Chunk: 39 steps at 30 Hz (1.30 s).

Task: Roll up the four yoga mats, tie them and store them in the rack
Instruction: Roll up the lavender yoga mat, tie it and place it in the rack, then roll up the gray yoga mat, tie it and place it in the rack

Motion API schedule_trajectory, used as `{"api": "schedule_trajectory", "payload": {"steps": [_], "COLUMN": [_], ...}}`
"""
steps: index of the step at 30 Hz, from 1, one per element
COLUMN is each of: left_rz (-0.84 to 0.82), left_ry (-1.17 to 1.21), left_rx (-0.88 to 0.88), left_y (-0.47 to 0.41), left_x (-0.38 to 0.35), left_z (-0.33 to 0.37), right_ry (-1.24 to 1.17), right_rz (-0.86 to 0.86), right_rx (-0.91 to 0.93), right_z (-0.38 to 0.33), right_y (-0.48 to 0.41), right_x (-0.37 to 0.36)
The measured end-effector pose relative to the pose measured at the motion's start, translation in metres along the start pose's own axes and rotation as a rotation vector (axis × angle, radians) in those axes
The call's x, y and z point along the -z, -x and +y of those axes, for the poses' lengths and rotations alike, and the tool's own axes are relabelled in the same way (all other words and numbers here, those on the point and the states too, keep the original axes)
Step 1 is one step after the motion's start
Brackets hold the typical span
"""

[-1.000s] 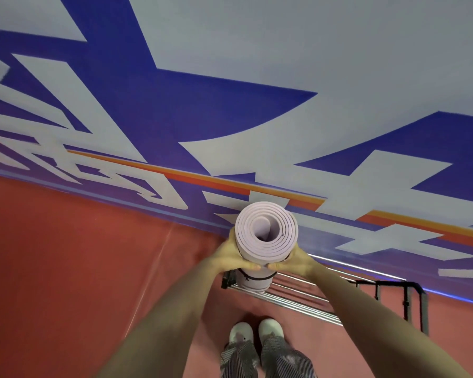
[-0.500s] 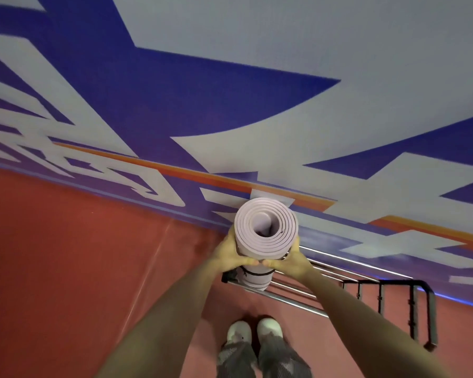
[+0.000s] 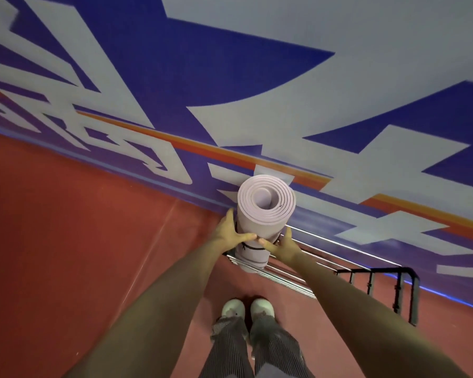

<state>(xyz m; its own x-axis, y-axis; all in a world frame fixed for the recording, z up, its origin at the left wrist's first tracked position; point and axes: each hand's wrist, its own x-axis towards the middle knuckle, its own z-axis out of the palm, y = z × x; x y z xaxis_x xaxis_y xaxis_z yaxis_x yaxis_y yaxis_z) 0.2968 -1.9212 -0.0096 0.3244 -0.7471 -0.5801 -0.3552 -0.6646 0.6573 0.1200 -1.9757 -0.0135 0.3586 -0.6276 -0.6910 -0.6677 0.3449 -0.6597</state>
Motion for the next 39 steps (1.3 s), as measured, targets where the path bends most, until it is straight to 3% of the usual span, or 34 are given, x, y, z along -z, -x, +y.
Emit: {"api": "schedule_trajectory", "payload": {"steps": [3, 11, 21, 30, 39], "left_rz": [0.022, 0.192, 0.44, 0.623, 0.984], "left_ry": [-0.014, 0.068, 0.203, 0.458, 0.695], "left_rx": [0.04, 0.048, 0.218, 0.41, 0.72], "left_y": [0.016, 0.081, 0.201, 0.37, 0.599], "left_x": [0.0, 0.001, 0.03, 0.014, -0.024], "left_z": [-0.001, -0.036, -0.115, -0.227, -0.377], "right_ry": [0.167, 0.479, 0.589, 0.88, 1.087], "right_rz": [-0.072, -0.206, -0.35, -0.646, -1.02], "right_rx": [-0.033, 0.225, 0.397, 0.569, 0.812], "right_z": [-0.013, -0.036, -0.036, -0.041, 0.05], "right_y": [0.015, 0.045, 0.094, 0.237, 0.38], "right_x": [-0.002, -0.042, -0.137, -0.278, -0.494]}}
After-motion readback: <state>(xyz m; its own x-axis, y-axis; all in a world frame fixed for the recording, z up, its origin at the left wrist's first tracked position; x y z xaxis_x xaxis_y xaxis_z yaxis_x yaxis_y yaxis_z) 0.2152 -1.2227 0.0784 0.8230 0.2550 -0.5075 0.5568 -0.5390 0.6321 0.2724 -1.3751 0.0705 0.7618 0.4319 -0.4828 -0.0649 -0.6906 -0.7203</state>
